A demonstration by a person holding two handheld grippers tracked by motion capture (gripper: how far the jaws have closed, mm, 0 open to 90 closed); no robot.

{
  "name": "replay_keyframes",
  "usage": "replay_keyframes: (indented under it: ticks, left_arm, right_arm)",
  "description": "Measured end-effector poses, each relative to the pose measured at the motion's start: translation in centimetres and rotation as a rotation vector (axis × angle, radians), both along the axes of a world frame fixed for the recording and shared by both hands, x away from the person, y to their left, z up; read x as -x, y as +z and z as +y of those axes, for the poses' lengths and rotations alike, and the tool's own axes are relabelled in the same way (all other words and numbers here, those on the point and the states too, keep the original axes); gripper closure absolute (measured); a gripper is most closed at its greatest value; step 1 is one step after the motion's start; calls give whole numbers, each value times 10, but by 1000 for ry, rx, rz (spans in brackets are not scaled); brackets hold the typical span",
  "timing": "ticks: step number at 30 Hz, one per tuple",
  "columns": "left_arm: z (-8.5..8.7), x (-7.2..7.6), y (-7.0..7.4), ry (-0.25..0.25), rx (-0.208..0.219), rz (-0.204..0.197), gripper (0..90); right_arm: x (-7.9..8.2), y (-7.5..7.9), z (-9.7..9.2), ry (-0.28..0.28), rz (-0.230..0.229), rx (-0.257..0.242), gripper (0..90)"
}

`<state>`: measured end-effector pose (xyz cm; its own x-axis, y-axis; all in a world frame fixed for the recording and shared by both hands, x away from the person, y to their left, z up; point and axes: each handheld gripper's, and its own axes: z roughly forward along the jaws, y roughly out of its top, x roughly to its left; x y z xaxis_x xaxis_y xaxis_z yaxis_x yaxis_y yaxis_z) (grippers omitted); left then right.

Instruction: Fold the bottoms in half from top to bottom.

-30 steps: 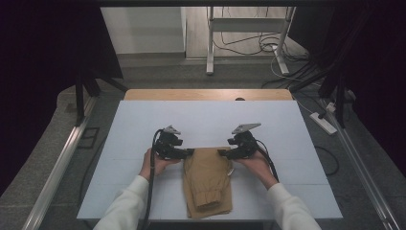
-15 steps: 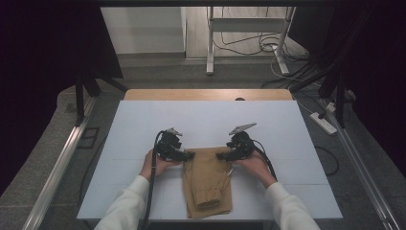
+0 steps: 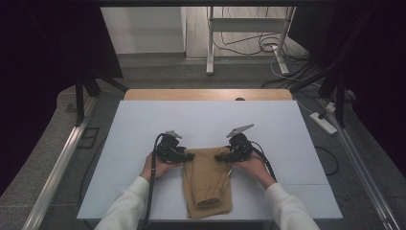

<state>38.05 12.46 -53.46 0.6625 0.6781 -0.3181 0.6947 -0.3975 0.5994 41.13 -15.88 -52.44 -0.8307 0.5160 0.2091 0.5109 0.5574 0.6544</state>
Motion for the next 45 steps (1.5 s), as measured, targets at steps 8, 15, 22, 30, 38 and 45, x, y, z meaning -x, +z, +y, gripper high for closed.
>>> replay_keyframes:
  ticks: [8,15,22,30,38,45]
  left_arm:
    - [-4,4,2,-2,-21,-32,676]
    - [-4,6,4,-3,-22,-40,710]
    - [-4,6,5,-9,-27,-53,719]
    - [-4,7,8,-12,-30,-73,726]
    - [-2,7,13,-4,-13,-94,727]
    - [0,6,19,0,-2,-111,728]
  right_arm:
    - [5,3,4,49,-35,29,688]
    - [7,5,5,60,-56,37,712]
    - [8,7,5,61,-67,36,717]
    - [9,9,5,58,-80,33,720]
    - [9,13,4,44,-99,14,722]
    - [9,17,4,33,-115,-4,723]
